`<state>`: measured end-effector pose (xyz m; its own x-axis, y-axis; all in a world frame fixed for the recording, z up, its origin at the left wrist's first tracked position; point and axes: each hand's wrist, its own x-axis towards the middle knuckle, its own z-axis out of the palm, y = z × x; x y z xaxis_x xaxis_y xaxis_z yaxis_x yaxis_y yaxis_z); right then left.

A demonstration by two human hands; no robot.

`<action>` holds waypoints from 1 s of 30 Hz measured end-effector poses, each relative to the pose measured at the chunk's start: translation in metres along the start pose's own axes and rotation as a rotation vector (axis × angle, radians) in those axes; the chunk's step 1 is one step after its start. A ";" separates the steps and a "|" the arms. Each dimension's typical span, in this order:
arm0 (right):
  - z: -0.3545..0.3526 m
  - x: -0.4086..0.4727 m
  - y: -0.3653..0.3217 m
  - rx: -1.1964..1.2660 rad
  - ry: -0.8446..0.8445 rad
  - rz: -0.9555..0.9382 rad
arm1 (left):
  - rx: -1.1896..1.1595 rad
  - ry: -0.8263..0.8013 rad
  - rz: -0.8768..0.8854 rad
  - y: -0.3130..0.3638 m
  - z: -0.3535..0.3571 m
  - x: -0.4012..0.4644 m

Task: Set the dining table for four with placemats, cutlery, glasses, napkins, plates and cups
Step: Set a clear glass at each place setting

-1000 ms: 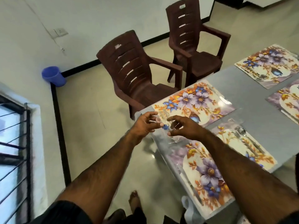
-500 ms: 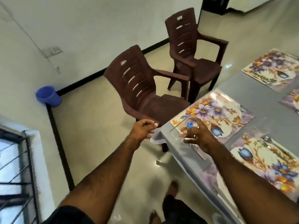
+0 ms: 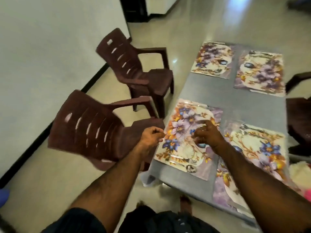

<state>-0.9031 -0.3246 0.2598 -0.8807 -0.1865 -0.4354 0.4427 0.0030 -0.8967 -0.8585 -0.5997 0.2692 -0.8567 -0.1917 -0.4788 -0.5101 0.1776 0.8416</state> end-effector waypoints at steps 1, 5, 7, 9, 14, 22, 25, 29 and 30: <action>-0.011 -0.004 0.004 -0.023 0.051 -0.016 | 0.063 -0.055 0.033 0.005 0.009 0.015; -0.030 -0.034 0.018 -0.151 0.359 0.024 | 0.414 -0.293 0.271 0.010 0.049 0.068; -0.030 -0.053 0.032 -0.243 0.518 0.044 | 0.657 -0.443 0.395 0.009 0.065 0.081; -0.017 -0.079 0.044 -0.321 0.678 0.095 | 0.901 -0.593 0.547 0.009 0.072 0.087; 0.029 -0.118 0.070 -0.621 0.908 0.229 | 1.356 -0.787 0.791 -0.004 0.070 0.105; 0.072 -0.115 0.069 -0.845 0.924 0.367 | 1.508 -0.841 1.048 -0.018 0.101 0.119; 0.078 -0.110 0.071 -0.898 0.906 0.378 | 1.577 -0.843 1.099 -0.015 0.107 0.121; 0.083 -0.105 0.068 -0.902 0.907 0.413 | 1.632 -0.847 1.137 -0.010 0.109 0.121; 0.084 -0.104 0.067 -0.893 0.905 0.424 | 1.630 -0.842 1.130 -0.010 0.109 0.120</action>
<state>-0.7674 -0.3874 0.2522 -0.6582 0.6990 -0.2797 0.7525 0.5990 -0.2738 -0.9647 -0.5191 0.1760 -0.3495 0.8405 -0.4141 0.9043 0.4183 0.0857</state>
